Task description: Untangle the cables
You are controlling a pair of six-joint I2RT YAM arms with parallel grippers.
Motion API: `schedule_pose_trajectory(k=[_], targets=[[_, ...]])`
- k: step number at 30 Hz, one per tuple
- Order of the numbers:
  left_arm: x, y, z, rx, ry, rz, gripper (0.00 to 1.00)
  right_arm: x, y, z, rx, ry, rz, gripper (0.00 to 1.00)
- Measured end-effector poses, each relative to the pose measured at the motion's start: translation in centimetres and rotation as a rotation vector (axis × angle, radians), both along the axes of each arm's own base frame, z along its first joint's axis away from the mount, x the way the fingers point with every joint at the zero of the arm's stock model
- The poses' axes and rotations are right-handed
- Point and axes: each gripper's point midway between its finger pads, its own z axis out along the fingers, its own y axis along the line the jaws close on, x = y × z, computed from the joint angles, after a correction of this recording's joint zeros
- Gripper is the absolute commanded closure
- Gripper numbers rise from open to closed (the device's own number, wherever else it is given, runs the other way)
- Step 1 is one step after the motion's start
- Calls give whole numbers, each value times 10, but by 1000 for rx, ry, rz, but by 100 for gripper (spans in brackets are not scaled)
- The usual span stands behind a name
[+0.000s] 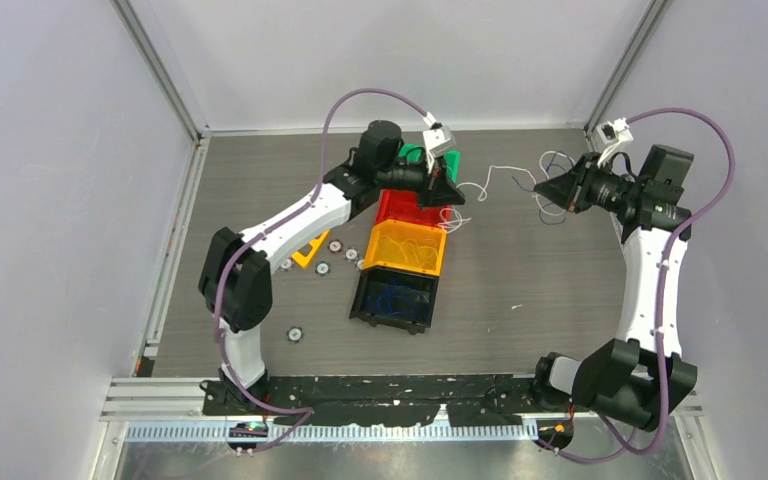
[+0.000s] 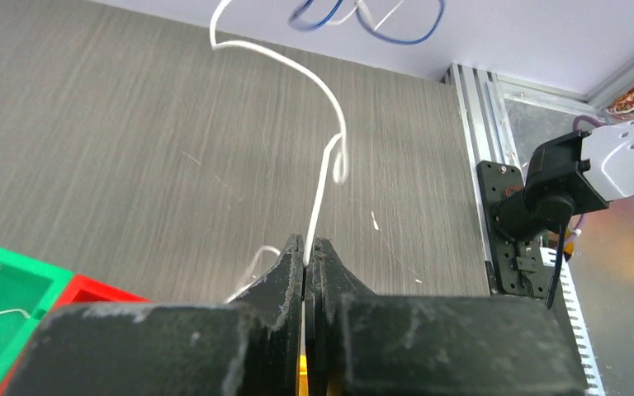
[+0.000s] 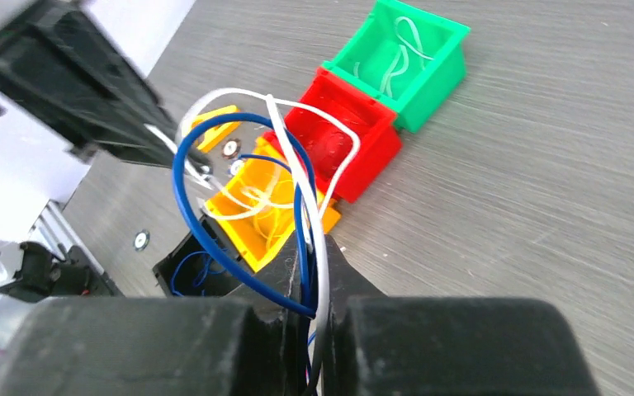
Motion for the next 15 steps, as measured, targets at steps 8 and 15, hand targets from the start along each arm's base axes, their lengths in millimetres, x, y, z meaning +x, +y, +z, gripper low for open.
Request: schedule_pose_trajectory(k=[8, 15], targets=[[-2, 22, 58, -79, -53, 36, 100, 20, -47, -39, -85, 58, -132, 81], [13, 40, 148, -219, -120, 93, 100, 24, -88, -117, -198, 211, -201, 72]])
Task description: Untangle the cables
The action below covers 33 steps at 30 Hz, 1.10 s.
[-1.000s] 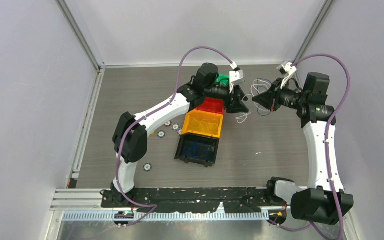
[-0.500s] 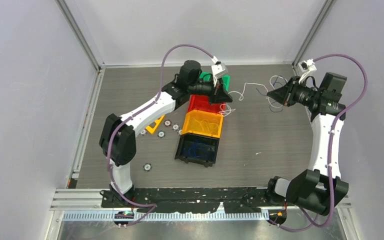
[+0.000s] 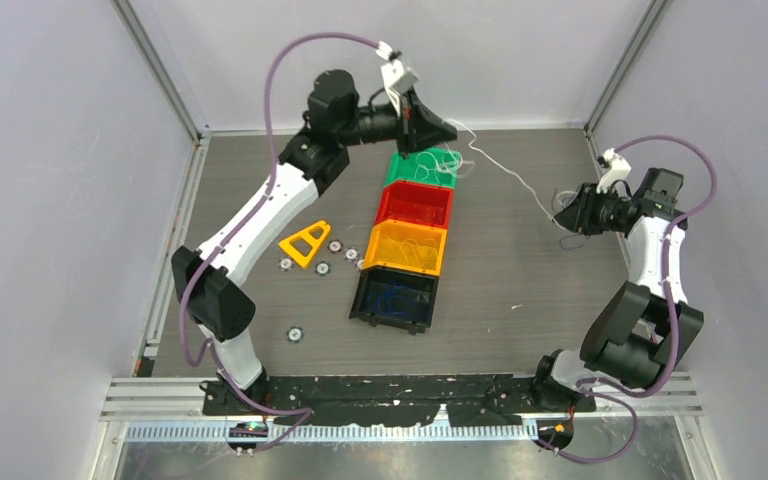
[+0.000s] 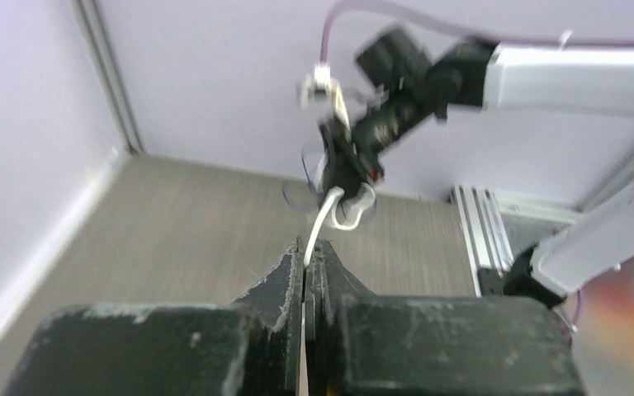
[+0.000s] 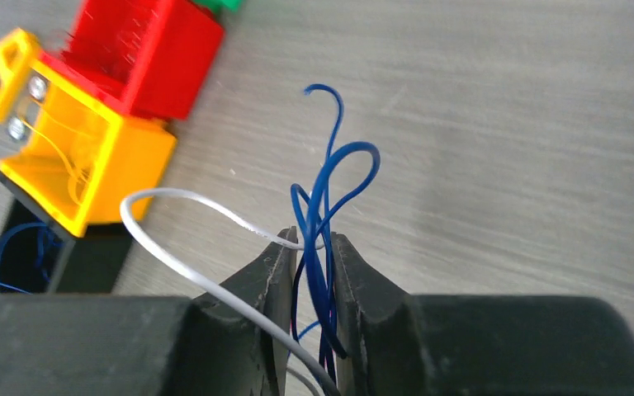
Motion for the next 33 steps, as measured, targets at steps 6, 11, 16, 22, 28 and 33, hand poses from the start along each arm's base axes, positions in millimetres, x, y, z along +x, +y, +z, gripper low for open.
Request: schedule_pose_trajectory(k=[6, 11, 16, 22, 28, 33], targets=[[-2, 16, 80, -123, -110, 32, 100, -15, -8, -60, -46, 145, 14, 78], [-2, 23, 95, -162, -92, 64, 100, -19, -16, -80, -95, 192, 17, 73], [10, 32, 98, -174, -61, 108, 100, -22, -21, -91, -123, 222, 27, 57], [18, 43, 114, -207, -56, 153, 100, -27, -19, -105, -101, 277, 40, 39], [6, 50, 145, -265, -93, 141, 100, -27, -17, -101, -84, 285, 40, 19], [3, 51, 151, -279, -95, 130, 100, -14, -16, -71, -71, 211, 42, 7]])
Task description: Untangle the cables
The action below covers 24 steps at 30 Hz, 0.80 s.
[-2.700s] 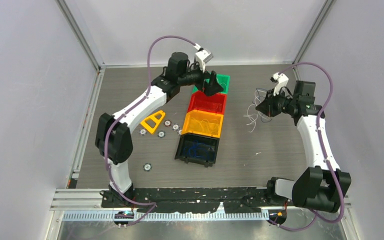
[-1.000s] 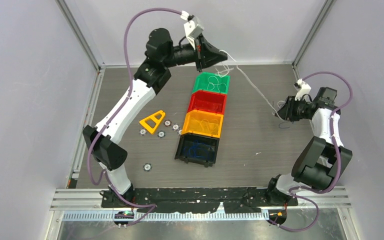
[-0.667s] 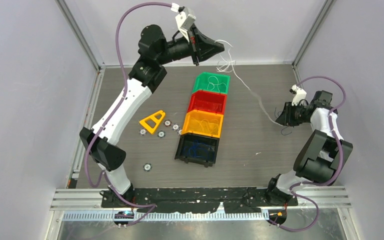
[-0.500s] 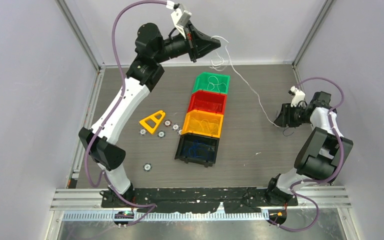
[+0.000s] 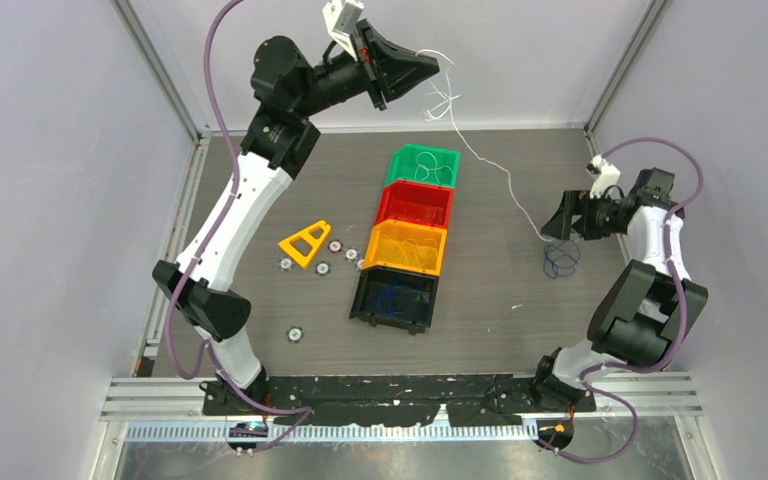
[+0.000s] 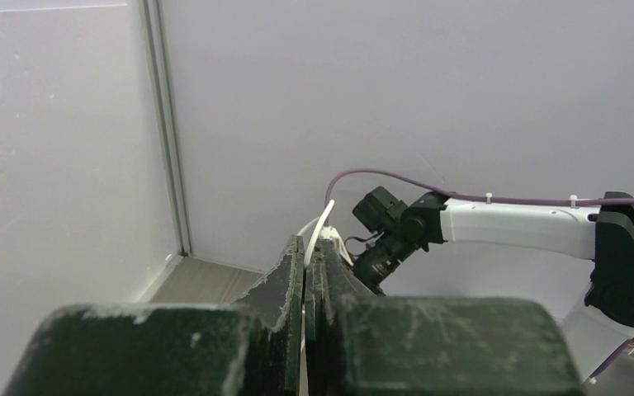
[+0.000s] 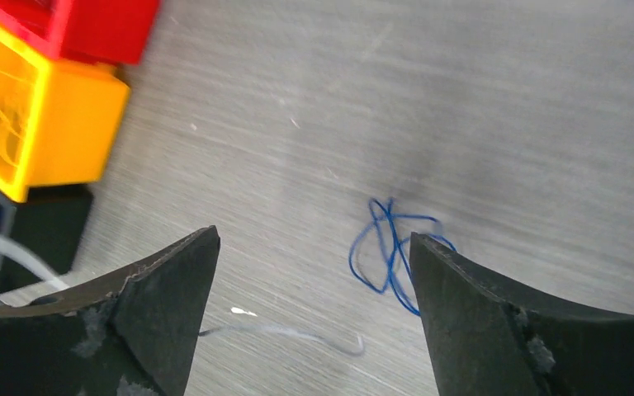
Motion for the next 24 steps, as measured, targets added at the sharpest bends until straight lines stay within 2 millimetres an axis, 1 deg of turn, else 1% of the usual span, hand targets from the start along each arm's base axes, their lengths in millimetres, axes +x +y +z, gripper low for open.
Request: schedule_pose_trajectory(k=[2, 4, 5, 6, 7, 9, 10, 11, 14, 17, 21, 24], targets=[[-1, 0, 0, -1, 9, -8, 100, 8, 3, 25, 15, -65, 3, 6], [-2, -1, 0, -1, 14, -17, 100, 16, 8, 54, 31, -145, 16, 5], [-2, -1, -1, -1, 15, -18, 100, 19, 13, 69, 37, -186, 30, 4], [-1, -2, -1, -1, 16, -20, 100, 21, 19, 92, 41, -245, 47, 3], [-1, -2, -1, -1, 16, -21, 100, 22, 24, 99, 43, -263, 62, 2], [2, -4, -2, -1, 17, -21, 100, 22, 44, 128, 51, -338, 116, 1], [3, -4, -3, 0, 18, -21, 100, 21, 57, 141, 55, -373, 155, 1], [4, -5, -4, 1, 19, -21, 100, 19, 68, 150, 59, -398, 187, 0], [7, -7, -6, 2, 25, -22, 100, 10, 111, 178, 80, -472, 302, 0], [11, -10, -10, 3, 42, -26, 100, 0, 148, 201, 122, -531, 391, 0], [16, -13, -17, 7, 64, -30, 100, -2, 181, 229, 181, -599, 451, 0], [17, -17, -21, 9, 79, -36, 100, -2, 203, 256, 222, -658, 490, 0]])
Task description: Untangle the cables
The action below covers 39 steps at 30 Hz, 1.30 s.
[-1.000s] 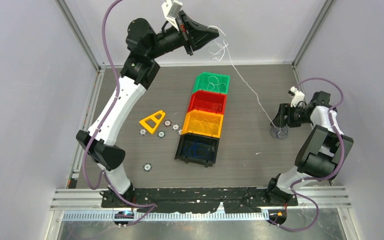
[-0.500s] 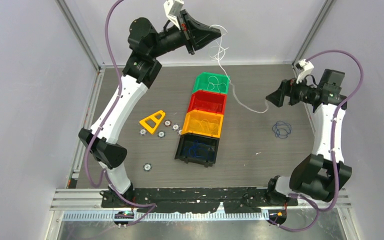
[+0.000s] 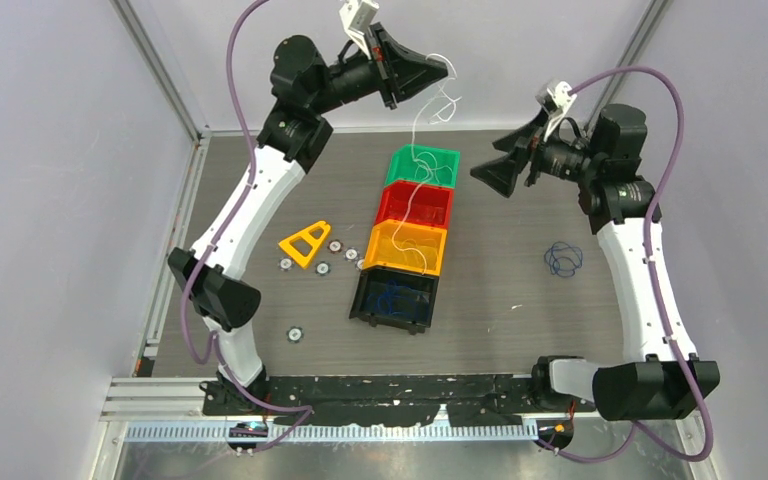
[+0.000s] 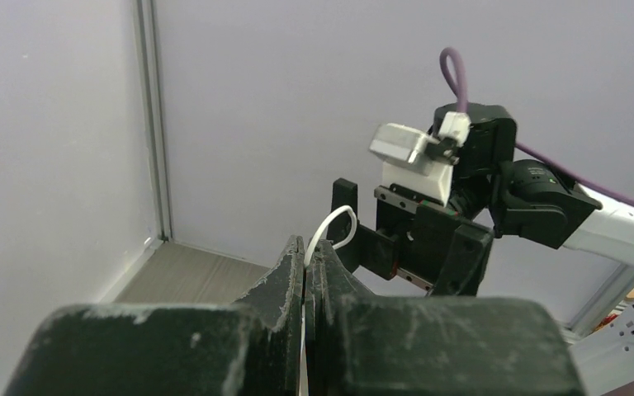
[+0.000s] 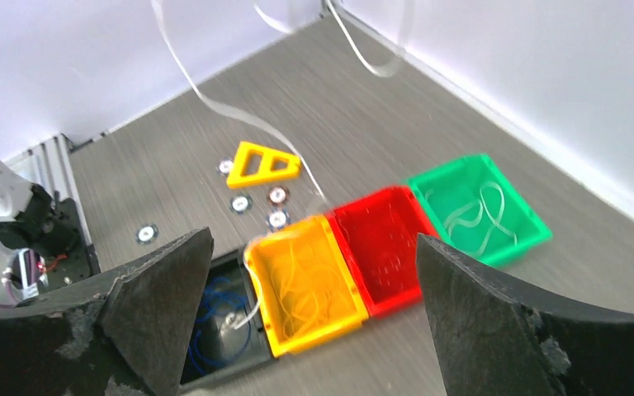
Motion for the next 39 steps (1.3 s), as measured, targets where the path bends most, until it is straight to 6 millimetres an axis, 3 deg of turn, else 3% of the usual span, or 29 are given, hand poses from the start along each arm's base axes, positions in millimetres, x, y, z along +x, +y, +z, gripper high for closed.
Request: schedule_pose_trajectory(k=[4, 7, 11, 13, 17, 18, 19, 23, 27, 33, 37, 39], targets=[[1, -3, -2, -3, 14, 0, 100, -7, 29, 31, 55, -69, 71, 0], [2, -5, -1, -8, 17, 5, 100, -13, 54, 44, 88, -104, 118, 0], [4, -8, 4, -23, 12, 9, 100, -13, 80, 46, 106, -148, 138, 1], [5, -9, 7, -30, 9, 13, 100, -8, 90, 42, 107, -161, 141, 9], [8, -8, 11, -41, 12, 32, 100, 14, 101, 24, 88, -161, 121, 63], [10, -7, 11, -42, 16, 41, 100, 19, 102, 20, 83, -157, 115, 84], [12, -7, 10, -42, 22, 51, 100, 24, 102, 16, 78, -150, 105, 92], [27, 0, -1, -28, 61, 100, 100, 35, 97, 16, 76, -150, 51, 95], [47, 11, -41, 40, 145, 143, 100, 44, 83, 54, 133, -214, -19, 95], [60, 10, -122, 173, 293, 126, 100, 48, 56, 163, 285, -425, -129, 95], [63, 5, -139, 209, 282, 109, 100, 59, 54, 213, 370, -536, -153, 95], [69, 0, -137, 208, 250, 105, 100, 77, 56, 220, 398, -554, -170, 95]])
